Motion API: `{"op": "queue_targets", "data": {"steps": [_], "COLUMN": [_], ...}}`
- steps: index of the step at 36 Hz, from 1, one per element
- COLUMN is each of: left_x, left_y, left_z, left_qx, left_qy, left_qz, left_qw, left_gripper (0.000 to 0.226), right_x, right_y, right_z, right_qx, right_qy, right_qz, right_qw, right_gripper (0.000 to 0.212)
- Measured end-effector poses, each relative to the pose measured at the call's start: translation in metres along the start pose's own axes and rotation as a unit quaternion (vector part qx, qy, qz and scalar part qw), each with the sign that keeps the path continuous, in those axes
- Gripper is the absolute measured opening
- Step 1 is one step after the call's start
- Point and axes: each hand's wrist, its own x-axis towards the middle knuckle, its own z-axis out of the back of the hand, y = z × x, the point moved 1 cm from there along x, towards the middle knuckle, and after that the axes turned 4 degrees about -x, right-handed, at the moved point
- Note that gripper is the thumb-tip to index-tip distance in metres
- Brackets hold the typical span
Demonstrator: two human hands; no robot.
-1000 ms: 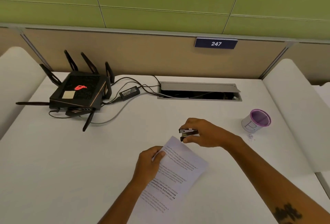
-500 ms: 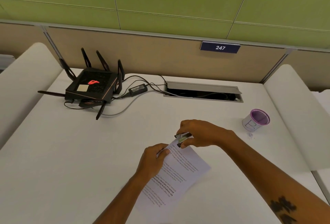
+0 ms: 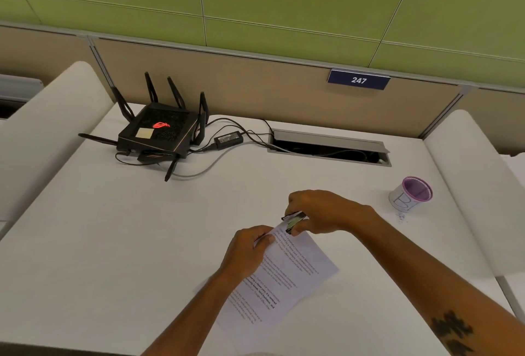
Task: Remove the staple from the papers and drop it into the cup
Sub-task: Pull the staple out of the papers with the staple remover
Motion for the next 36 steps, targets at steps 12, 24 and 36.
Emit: {"op": "queue_targets", "data": {"steps": [12,24,36], "left_x": [0.0,0.011,0.013], "left_y": [0.003,-0.025,-0.036], "left_z": [0.001,-0.005,-0.013], "left_qx": [0.019,-0.053,-0.023], "left_qy": [0.0,0.049,0.05], "left_qz": [-0.003,-0.017,-0.026], "left_qw": [1.0,0.997,0.998], "left_gripper": [0.019,0.062,0.032], "right_x": [-0.007,-0.012,-0.01], "right_y": [0.018,0.028,0.024], "right_z": [0.013,0.021,0.02], "right_qx": [-0.034,-0.058,-0.068], "right_qy": [0.024,0.017,0.009], "right_qz": [-0.007,0.004,-0.004], "right_qw": [0.999,0.998,0.998], "right_gripper": [0.036,0.023,0.014]}}
